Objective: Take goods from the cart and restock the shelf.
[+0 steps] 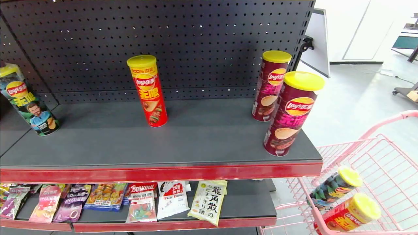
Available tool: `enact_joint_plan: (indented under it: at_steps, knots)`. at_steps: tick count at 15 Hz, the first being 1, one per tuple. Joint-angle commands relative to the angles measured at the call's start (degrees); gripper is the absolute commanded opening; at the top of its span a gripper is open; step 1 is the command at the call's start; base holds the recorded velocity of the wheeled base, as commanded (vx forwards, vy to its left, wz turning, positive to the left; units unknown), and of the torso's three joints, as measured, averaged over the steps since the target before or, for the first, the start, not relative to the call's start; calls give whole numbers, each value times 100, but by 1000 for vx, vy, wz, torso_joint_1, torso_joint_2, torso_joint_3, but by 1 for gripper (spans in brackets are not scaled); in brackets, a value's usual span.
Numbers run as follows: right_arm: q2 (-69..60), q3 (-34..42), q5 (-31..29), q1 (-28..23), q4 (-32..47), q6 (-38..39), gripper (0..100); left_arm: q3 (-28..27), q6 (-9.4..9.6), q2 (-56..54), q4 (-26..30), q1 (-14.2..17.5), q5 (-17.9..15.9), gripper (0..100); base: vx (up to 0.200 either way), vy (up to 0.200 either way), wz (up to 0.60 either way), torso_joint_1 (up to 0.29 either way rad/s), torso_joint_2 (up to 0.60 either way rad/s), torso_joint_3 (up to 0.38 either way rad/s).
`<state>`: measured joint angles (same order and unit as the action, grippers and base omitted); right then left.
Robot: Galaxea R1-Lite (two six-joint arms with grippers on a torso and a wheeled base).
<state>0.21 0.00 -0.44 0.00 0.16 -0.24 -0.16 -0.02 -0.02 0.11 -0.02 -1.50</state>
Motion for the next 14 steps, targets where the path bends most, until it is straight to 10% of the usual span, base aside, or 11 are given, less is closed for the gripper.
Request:
enact_joint_plan:
  at_steps: [1, 14]
  knots:
    - [-3, 0, 0, 0, 2, -11, 100, -2, -6, 2, -2, 2, 1, 100, 0, 0, 0, 0, 0, 0]
    - [-3, 0, -9, 0, 2, 7, 100, -2, -6, 2, -2, 2, 1, 100, 0, 0, -369, 3, 3, 2]
